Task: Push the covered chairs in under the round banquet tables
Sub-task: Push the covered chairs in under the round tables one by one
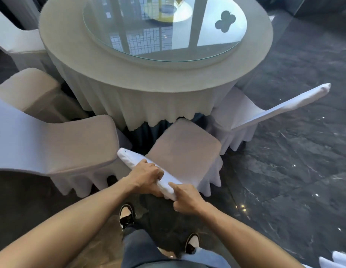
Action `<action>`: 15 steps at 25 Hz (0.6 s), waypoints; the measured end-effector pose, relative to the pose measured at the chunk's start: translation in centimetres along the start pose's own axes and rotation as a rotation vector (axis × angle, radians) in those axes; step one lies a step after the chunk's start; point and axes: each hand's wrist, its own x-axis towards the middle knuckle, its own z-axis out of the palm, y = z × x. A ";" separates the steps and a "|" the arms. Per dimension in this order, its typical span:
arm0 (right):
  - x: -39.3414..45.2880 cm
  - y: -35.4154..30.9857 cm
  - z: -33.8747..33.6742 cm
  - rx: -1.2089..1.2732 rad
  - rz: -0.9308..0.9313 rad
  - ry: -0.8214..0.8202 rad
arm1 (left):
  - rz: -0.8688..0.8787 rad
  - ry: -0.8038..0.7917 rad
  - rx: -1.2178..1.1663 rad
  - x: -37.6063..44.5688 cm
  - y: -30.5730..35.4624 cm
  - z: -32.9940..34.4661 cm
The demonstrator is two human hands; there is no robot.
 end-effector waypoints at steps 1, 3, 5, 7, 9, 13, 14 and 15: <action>-0.7 1.4 -0.3 -0.029 -0.024 -0.009 | -0.039 0.012 -0.033 -0.3 1.6 0.4; -2.0 4.1 -1.1 -0.077 -0.068 -0.031 | -0.122 0.011 -0.118 -0.4 4.8 1.2; -2.7 6.8 -2.0 -0.136 -0.120 -0.042 | -0.167 0.027 -0.193 -0.1 7.4 2.0; -2.7 8.8 -3.4 -0.188 -0.153 -0.031 | -0.179 0.080 -0.183 0.0 8.0 2.8; -1.9 10.3 -4.9 -0.205 -0.170 -0.017 | -0.272 0.082 -0.176 0.0 6.8 3.4; 1.0 12.9 -7.0 -0.160 -0.115 0.012 | -0.433 0.074 -0.270 1.6 4.7 3.5; 1.9 13.6 -7.0 -0.133 -0.090 0.021 | -0.442 0.063 -0.280 2.7 4.8 3.1; 2.9 14.3 -7.2 -0.107 -0.077 0.032 | -0.446 0.050 -0.281 4.1 4.7 2.7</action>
